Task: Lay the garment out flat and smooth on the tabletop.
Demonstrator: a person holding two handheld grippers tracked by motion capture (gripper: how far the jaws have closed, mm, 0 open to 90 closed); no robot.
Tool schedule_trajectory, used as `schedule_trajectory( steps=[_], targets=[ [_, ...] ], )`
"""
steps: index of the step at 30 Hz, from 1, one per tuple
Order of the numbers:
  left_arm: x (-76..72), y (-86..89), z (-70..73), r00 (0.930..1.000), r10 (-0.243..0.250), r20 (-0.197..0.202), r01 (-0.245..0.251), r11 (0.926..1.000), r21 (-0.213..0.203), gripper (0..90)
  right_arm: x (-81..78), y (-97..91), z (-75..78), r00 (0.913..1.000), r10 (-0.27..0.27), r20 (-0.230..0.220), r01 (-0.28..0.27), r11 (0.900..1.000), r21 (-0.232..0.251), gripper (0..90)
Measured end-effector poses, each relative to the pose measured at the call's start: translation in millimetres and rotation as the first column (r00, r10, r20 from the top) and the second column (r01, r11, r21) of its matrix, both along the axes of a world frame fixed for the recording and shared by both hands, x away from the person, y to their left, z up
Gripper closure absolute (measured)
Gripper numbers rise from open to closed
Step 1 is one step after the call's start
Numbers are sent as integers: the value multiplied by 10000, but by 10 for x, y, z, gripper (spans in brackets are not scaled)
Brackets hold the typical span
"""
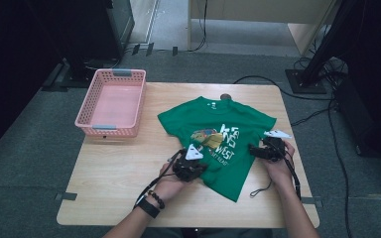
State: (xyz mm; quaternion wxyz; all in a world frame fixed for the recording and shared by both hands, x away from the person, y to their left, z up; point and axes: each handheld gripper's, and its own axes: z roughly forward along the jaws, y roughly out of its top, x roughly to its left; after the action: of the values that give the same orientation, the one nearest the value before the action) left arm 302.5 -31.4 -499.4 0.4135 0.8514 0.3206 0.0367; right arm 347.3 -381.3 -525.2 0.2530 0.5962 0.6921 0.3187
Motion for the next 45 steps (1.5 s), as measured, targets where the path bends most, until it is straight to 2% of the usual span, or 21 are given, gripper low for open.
schedule_trajectory(
  steps=[1, 4, 8, 11, 13, 14, 15, 17, 19, 21, 23, 25, 26, 29, 32, 37, 41, 45],
  targets=[
    [0, 0, 0, 10000, 0, 0, 0, 10000, 0, 900, 0, 0, 0, 10000, 0, 0, 0, 10000, 0, 171],
    [-4, 384, -43, 9992, 241, -317, -247, 9995, -180, 900, 8, -88, 0, 10000, -61, -4, 61, 10000, 5, 172],
    [-38, 636, -85, 9973, -79, -725, 37, 9983, -576, 900, 22, -125, 0, 9999, 130, -12, -130, 9999, 3, 172],
    [-84, 693, -108, 9931, -712, -927, 660, 9961, -588, 898, 35, -142, -1, 9995, 330, -1, -330, 9995, 10, 171],
    [-101, 701, -97, 9847, -1358, -1094, 1292, 9895, -649, 878, 41, -152, -1, 9991, 434, -6, -434, 9991, 18, 171],
    [-107, 709, -85, 9804, -1648, -1080, 1575, 9848, -732, 839, 43, -156, 0, 9991, 428, -5, -428, 9991, 8, 171],
    [-106, 719, -72, 9800, -1703, -1033, 1624, 9835, -800, 812, 44, -160, 0, 9991, 417, -6, -417, 9991, 8, 172],
    [-67, 742, -55, 9866, -1293, -998, 1212, 9891, -839, 697, 44, -170, 1, 9994, 334, -24, -334, 9994, 12, 172],
    [5, 776, -53, 9939, -516, -977, 431, 9952, -874, 595, 42, -171, 0, 9996, 274, -13, -274, 9996, 9, 172],
    [91, 816, -53, 9936, 487, -1017, -590, 9931, -1013, 497, 35, -169, 0, 9998, 203, -2, -203, 9998, 8, 172],
    [162, 846, -47, 9870, 1265, -988, -1390, 9815, -1317, 486, 29, -168, 1, 9999, 146, -7, -146, 9999, 38, 172],
    [230, 837, -48, 9775, 1947, -817, -2041, 9704, -1294, 411, 22, -169, 1, 10000, 88, -7, -87, 9999, 52, 173],
    [261, 823, -53, 9721, 2226, -745, -2304, 9655, -1214, 407, 16, -171, 2, 10000, 55, -16, -55, 10000, 63, 173],
    [323, 786, -89, 9599, 2739, -604, -2793, 9531, -1166, 354, -9, -190, 6, 9999, -116, 119, 115, 9999, 124, 178],
    [349, 753, -120, 9433, 3276, -538, -3314, 9390, -924, 289, -48, -197, 25, 9996, -243, 161, 237, 9991, 353, 181],
    [395, 778, -119, 9251, 3773, -427, -3797, 9186, -1091, 284, -131, -157, 68, 9999, -123, 97, 119, 9992, 369, 181],
    [422, 807, -158, 9177, 3948, -438, -3972, 9130, -928, 284, -228, -99, 104, 10000, 26, -34, -24, 9991, 433, 181],
    [425, 822, -177, 9160, 4003, -277, -4012, 9131, -724, 283, -360, -47, 128, 9993, 302, -220, -293, 9987, 418, 181]
  ],
)
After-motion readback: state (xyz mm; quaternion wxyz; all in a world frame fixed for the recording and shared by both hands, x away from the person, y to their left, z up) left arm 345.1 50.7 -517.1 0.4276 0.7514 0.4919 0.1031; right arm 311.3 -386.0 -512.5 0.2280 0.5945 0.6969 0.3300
